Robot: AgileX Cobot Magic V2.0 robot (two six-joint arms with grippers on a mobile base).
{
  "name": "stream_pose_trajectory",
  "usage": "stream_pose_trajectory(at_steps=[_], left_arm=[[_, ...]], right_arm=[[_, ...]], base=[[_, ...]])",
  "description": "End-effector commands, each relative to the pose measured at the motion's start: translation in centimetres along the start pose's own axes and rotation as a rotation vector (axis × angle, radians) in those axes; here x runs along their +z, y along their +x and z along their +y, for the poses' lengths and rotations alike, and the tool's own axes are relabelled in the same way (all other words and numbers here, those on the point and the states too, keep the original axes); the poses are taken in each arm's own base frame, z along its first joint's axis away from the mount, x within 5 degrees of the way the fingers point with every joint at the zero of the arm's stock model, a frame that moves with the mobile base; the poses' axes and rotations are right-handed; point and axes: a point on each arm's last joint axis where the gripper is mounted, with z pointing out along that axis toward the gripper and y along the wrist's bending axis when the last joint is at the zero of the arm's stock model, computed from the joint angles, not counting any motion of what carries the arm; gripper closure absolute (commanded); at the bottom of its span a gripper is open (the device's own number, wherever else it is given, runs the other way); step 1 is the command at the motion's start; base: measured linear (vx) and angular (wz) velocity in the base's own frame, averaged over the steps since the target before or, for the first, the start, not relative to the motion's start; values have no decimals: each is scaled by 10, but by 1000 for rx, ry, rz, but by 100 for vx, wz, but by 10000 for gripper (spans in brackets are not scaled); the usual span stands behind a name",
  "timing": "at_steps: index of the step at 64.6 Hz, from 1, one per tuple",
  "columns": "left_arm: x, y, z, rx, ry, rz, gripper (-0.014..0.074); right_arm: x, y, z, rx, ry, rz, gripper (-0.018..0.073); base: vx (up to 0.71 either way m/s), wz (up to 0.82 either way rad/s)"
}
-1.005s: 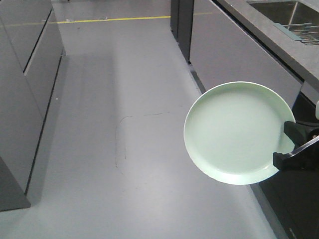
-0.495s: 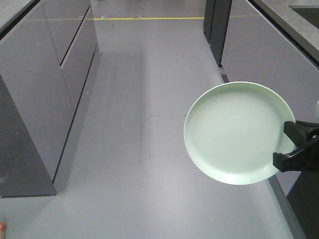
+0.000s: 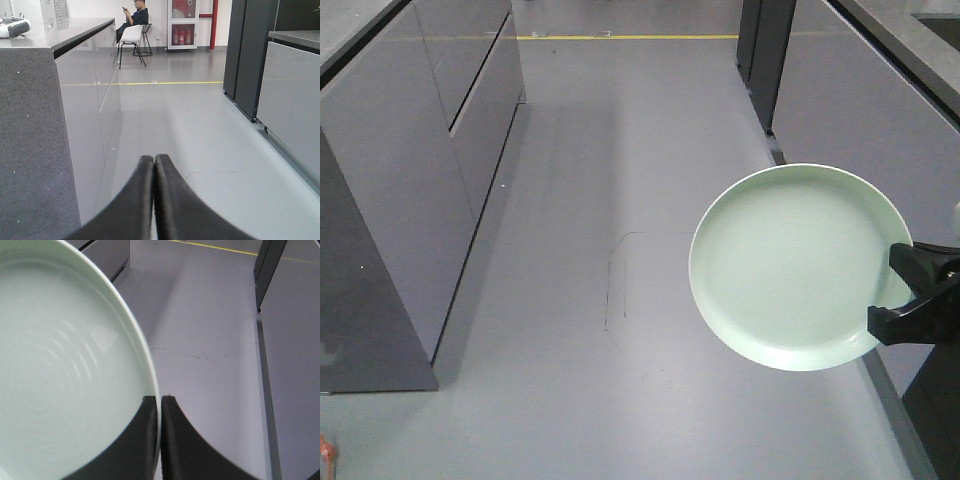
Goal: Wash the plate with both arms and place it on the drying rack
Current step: 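Drive down the aisle carrying the plate in the right gripper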
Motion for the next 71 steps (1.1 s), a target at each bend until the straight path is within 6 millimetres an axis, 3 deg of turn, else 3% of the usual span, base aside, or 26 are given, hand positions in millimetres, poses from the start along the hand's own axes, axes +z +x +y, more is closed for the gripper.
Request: stream_pose_trajectory(at_steps=[1,71], left_arm=[[0,-1,0,-18,9,-68,602],[0,-1,0,-18,9,-68,602]], right_arm=[[-6,-16,-3,-1,33,-108,569],[-6,-16,-3,-1,34,-109,569]], base=[[0,0],[5,2]])
